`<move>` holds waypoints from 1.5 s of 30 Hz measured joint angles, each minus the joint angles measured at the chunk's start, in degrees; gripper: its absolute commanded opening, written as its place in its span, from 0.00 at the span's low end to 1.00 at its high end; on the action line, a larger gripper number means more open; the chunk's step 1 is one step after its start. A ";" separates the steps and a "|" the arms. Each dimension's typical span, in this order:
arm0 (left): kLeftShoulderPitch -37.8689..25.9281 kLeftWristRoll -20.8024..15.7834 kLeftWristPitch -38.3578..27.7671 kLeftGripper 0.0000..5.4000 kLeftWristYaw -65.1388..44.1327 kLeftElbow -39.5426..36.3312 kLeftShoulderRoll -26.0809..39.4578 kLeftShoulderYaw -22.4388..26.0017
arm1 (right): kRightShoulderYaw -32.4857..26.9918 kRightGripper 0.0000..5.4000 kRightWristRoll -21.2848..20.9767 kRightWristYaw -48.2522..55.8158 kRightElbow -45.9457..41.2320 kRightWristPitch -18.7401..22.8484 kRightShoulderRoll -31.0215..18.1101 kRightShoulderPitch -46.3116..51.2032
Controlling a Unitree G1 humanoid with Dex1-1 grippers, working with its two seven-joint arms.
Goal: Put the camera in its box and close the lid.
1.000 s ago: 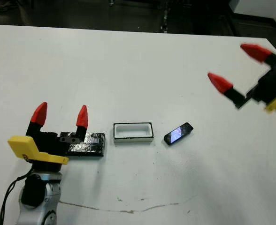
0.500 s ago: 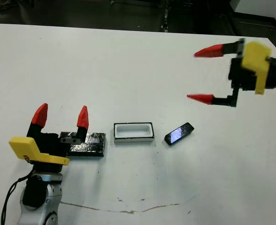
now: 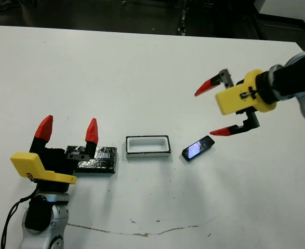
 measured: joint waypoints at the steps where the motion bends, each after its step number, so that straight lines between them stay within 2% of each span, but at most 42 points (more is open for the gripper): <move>1: 0.09 -0.12 0.00 1.00 0.00 -0.08 -0.03 -0.11 | 0.58 1.00 -0.64 0.25 0.75 -0.03 0.53 0.01; 8: 0.25 -0.87 0.00 1.00 0.03 -0.28 -0.27 -0.29 | 2.29 1.00 -1.69 0.60 6.35 -2.62 4.10 0.07; 11: 0.25 -0.67 -0.01 1.00 0.10 -0.28 -0.26 -0.27 | 2.48 0.95 -1.67 0.81 8.65 -3.50 5.62 0.08; 21: 0.26 -0.76 0.55 1.00 0.32 -0.97 -0.22 -0.31 | 4.71 0.64 -2.36 3.87 13.89 -6.32 9.43 -0.07; 30: 0.29 -0.59 0.92 1.00 0.44 -1.48 -0.23 -0.71 | 5.25 0.40 -2.77 5.83 14.14 -7.55 10.41 -0.05; 33: 0.32 -0.59 0.91 1.00 0.48 -1.48 -0.27 -0.89 | 5.37 0.43 -2.76 7.33 14.13 -7.51 10.44 -0.06; 45: 1.36 0.61 0.85 1.00 1.64 -1.76 -0.86 -1.60 | 8.61 0.78 -1.82 9.09 15.43 -7.25 10.30 -3.99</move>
